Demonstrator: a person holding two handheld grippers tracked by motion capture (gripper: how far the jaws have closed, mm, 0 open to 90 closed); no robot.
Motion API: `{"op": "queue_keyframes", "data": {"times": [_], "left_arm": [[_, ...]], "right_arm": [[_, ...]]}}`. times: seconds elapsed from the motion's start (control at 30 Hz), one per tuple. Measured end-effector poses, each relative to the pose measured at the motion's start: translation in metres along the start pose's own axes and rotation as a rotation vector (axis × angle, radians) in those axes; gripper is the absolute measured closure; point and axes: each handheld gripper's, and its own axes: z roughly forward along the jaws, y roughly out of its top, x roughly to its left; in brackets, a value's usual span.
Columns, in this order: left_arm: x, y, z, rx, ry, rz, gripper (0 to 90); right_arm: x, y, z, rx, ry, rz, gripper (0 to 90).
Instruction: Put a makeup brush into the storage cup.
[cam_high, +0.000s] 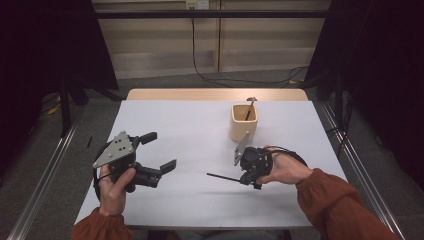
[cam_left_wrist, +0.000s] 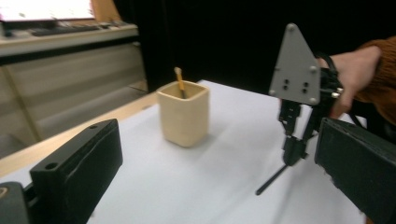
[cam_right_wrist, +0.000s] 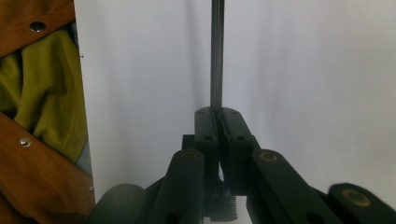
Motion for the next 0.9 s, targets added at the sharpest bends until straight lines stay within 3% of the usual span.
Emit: {"op": "queue_keyframes", "data": {"times": [0.2, 0.43, 0.73, 0.9], "left_arm": [[-0.003, 0.002, 0.017, 0.051, -0.059, 0.017, 2.5], [0.002, 0.011, 0.034, 0.124, -0.116, 0.03, 1.8], [0.001, 0.019, 0.056, 0.27, -0.209, 0.06, 2.4], [-0.003, 0.017, 0.07, 0.384, -0.261, 0.076, 2.2]], "right_arm": [[0.002, 0.003, 0.002, 0.008, 0.014, -0.025, 86.1], [0.001, 0.006, 0.001, 0.012, 0.017, -0.034, 86.1], [0.0, 0.008, 0.004, 0.038, 0.024, -0.039, 86.1], [0.0, 0.01, 0.002, 0.053, 0.022, -0.033, 86.1]]}}
